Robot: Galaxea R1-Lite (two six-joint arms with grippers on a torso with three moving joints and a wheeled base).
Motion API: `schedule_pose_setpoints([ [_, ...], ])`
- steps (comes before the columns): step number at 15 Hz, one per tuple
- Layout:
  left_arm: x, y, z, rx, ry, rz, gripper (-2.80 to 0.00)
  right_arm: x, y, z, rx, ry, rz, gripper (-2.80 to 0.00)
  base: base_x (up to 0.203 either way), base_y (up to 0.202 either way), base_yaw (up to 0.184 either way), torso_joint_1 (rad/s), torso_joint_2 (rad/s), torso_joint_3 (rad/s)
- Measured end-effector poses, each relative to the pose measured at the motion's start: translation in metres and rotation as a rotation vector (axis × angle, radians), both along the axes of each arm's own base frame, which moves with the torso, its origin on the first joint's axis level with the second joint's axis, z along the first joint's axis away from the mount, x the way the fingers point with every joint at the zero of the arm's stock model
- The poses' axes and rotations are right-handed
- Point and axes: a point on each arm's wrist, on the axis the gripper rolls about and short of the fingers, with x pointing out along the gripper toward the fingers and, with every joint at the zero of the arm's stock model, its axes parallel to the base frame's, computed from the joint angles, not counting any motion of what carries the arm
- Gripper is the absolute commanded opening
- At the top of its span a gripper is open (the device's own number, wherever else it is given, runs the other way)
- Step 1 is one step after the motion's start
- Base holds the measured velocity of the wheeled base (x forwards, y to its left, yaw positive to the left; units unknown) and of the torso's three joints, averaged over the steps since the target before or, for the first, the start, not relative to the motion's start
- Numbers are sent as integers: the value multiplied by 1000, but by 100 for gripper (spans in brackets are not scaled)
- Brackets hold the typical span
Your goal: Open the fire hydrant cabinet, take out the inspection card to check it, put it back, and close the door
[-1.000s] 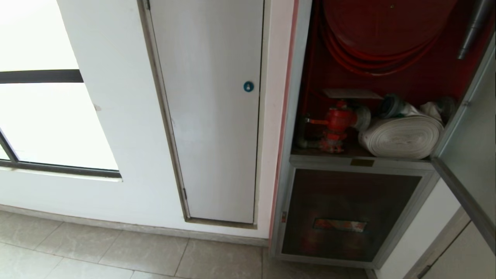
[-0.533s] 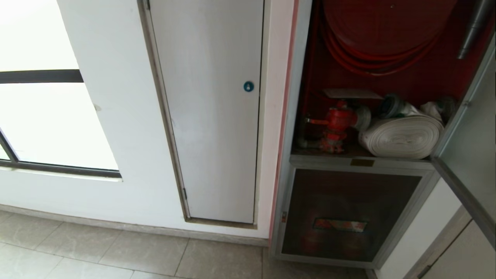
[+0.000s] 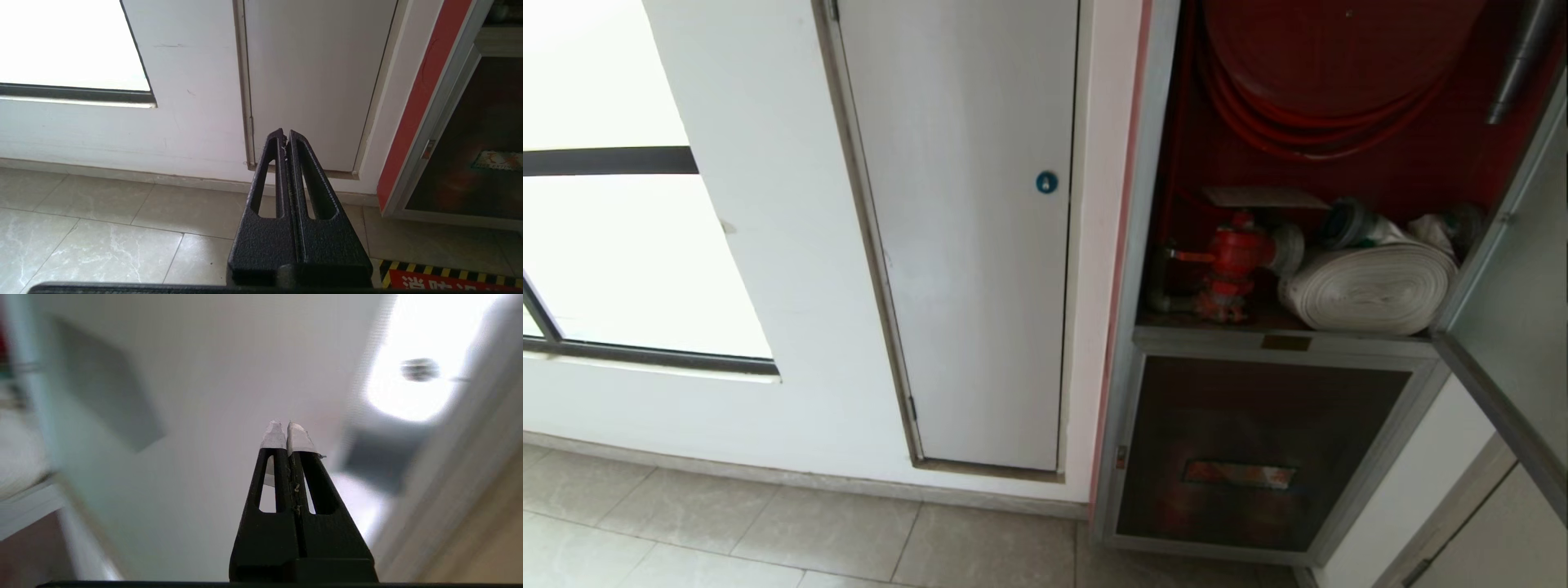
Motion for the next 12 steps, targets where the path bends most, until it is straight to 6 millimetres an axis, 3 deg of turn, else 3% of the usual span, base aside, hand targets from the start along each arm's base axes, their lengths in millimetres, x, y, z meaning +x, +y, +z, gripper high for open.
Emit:
schedule_pose_setpoints([
  [8,0,0,0,-1,0,0,-280,21,62,-27,81,-13,492,-280,0,0,0,0,0,0],
  [12,0,0,0,-1,0,0,-280,1,86,-45,98,2,668,-280,0,0,0,0,0,0],
])
